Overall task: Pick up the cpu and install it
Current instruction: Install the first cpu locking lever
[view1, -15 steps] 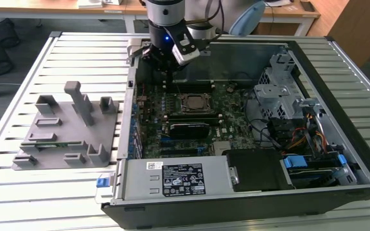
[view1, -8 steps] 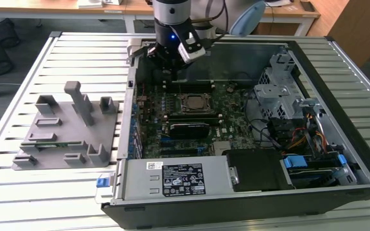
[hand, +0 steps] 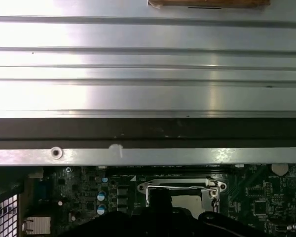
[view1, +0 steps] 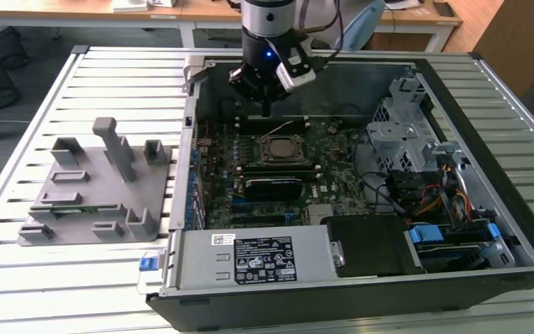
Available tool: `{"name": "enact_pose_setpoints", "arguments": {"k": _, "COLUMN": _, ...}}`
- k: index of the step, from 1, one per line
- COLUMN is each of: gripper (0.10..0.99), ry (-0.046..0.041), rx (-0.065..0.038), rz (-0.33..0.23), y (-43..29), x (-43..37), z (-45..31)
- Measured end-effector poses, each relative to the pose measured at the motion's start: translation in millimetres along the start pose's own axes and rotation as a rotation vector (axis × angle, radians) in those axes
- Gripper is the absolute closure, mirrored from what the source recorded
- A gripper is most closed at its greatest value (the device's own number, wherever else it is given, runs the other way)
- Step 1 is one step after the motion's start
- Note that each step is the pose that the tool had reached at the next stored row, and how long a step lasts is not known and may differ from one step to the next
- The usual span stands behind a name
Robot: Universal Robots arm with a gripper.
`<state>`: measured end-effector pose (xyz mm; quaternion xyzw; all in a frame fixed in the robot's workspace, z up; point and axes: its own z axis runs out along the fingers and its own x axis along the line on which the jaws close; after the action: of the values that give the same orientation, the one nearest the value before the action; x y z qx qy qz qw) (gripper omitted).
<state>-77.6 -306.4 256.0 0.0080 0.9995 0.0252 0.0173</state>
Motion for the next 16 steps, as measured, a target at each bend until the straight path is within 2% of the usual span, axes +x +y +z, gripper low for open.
{"name": "enact_pose_setpoints", "arguments": {"k": 1, "gripper": 0.973, "ry": 0.0, "rx": -0.003, "rz": 0.0, "y": -0.1, "x": -2.0, "z": 0.1}}
{"name": "enact_pose_setpoints", "arguments": {"k": 4, "gripper": 0.973, "ry": 0.0009, "rx": -0.046, "rz": 0.002, "y": -1.1, "x": -3.9, "z": 0.7}}
{"name": "enact_pose_setpoints", "arguments": {"k": 7, "gripper": 0.973, "ry": 0.0006, "rx": -0.05, "rz": 0.002, "y": -1.9, "x": -4.6, "z": 3.0}}
{"name": "enact_pose_setpoints", "arguments": {"k": 16, "gripper": 0.973, "ry": 0.0007, "rx": -0.048, "rz": 0.003, "y": -2.8, "x": -12.2, "z": 11.8}}
